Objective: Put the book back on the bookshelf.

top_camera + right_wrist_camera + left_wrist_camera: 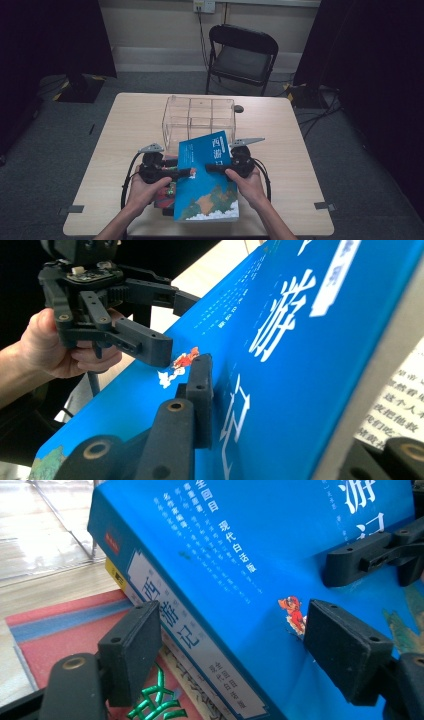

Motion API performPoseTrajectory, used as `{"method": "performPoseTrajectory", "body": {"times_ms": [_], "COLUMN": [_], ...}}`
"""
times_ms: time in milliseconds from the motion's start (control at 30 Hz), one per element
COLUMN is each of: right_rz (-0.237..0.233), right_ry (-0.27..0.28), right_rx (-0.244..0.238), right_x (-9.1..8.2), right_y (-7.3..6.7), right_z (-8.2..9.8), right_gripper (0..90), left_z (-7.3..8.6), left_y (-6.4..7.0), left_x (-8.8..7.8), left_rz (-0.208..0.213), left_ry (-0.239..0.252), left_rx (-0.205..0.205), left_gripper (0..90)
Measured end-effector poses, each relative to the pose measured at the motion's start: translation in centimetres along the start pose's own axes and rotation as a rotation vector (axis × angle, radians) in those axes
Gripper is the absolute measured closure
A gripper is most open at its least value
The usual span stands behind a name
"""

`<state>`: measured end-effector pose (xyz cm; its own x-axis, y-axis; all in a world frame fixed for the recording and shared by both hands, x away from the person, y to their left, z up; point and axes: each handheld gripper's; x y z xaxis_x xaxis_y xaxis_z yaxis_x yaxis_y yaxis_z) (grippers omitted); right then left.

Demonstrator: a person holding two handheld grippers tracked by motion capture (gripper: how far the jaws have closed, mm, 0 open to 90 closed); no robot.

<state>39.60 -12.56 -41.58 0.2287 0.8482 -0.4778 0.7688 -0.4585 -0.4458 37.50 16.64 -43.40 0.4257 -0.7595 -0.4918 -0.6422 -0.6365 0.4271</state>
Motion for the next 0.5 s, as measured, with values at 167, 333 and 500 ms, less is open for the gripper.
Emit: {"method": "performPoseTrajectory", "body": {"times_ms": [167,333,500], "right_rz": [0.006,0.028,0.032], "right_ry": [0.028,0.054,0.069], "right_rx": [-0.020,-0.065,-0.065], "right_x": [-0.5,-1.0,-1.3], "right_y": [-0.5,-1.2,-1.4], "right_z": [0.0,0.1,0.2], "right_gripper": [73.2,73.5,73.9], "left_z": [-0.2,-0.6,-0.8], "left_y": [0.2,0.0,0.0], "left_x": [-0.1,-0.2,-0.1], "left_rz": [0.010,0.028,0.039], "left_ry": [0.010,0.013,0.017], "left_rx": [-0.002,-0.028,-0.029], "left_gripper": [20.9,22.8,22.3]}}
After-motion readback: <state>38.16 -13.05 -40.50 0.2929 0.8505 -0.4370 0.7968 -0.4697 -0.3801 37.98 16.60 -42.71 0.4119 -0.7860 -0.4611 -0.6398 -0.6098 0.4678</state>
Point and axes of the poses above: each handheld gripper's, and its own axes: x roughly forward along the jaws, z roughly out of its underside, y roughly to its right, and after that the axes turned 1 degree about -z, right-handed
